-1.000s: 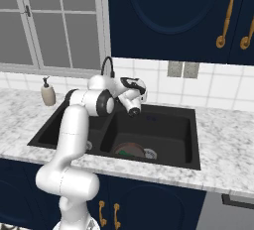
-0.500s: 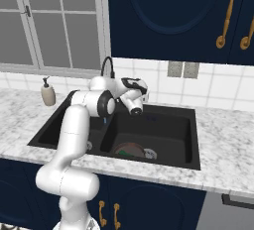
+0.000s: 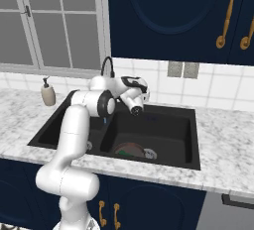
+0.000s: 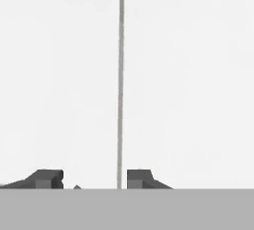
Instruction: Pick the pan and sponge and place them into the sink. Then turn on the water.
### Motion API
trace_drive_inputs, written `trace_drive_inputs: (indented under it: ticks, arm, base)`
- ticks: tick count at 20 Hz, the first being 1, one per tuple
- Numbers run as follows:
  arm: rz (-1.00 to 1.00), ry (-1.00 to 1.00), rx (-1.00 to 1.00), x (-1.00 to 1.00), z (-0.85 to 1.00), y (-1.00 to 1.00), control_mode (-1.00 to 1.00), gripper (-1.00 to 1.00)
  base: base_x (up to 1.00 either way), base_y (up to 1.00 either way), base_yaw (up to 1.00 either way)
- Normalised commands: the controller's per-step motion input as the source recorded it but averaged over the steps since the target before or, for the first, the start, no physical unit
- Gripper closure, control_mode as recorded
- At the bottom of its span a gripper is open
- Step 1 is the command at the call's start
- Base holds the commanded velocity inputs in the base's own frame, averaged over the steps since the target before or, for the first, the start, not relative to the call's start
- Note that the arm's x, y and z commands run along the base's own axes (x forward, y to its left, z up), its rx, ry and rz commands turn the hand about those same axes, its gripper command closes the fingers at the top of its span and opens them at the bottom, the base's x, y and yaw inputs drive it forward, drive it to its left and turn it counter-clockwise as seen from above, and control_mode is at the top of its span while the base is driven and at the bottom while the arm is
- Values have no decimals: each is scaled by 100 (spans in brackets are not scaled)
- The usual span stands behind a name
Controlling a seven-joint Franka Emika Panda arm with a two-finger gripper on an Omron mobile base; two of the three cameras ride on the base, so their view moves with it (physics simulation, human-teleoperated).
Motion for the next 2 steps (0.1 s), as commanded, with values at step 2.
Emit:
trace_drive_inputs:
  ticks: [2]
  arm:
    - [-5, 0, -5, -10, -6, -29, -100, 100]
  base:
    - [0, 0, 0]
